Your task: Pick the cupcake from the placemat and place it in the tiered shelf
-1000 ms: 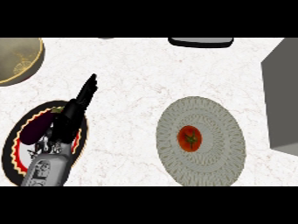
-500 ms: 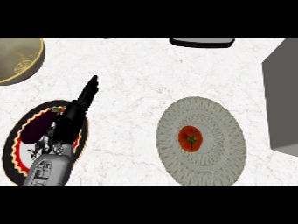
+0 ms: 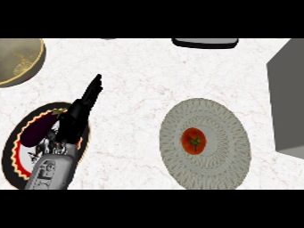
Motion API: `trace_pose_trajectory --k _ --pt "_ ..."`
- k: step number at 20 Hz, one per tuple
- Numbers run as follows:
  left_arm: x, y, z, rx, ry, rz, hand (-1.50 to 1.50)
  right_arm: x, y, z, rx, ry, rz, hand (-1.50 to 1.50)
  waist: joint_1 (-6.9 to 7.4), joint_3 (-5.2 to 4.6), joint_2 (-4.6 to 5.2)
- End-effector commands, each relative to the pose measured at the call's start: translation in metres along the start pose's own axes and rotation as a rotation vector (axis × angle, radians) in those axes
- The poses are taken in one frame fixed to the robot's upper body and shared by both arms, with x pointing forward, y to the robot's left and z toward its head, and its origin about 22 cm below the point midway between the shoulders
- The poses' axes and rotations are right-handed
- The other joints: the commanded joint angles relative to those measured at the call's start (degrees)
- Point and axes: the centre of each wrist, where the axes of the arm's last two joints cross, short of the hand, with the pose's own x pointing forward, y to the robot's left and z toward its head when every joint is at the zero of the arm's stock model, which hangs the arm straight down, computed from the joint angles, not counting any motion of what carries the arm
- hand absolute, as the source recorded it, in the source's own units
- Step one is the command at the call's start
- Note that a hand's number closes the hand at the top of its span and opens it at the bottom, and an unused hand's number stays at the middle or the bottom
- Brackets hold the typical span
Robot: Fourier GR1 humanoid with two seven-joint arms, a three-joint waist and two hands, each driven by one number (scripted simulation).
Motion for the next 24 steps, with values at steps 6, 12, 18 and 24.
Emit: trace_pose_trajectory --k 6,12,18,24 --pt "-0.015 0.007 0.004 0.009 -0.006 -0.011 0.00 -0.026 0.005 -0.018 0.046 0.016 0.153 1.50 -0.48 -0.04 0.07" --pt "-0.005 0.004 0.007 0.002 -0.002 0.006 0.00 -0.049 0.000 -0.017 -0.003 0.085 0.134 -1.50 -0.21 0.00 0.04" --pt "0.008 0.009 -0.001 0.009 0.007 0.006 0.00 -0.036 -0.021 -0.018 -0.020 0.112 -0.037 -1.50 -0.63 0.04 -0.08" --pt "0.004 -0.008 0.001 -0.001 -0.018 0.011 0.00 -0.037 -0.016 -0.029 0.056 0.124 -0.143 -1.50 -0.31 0.11 0.17"
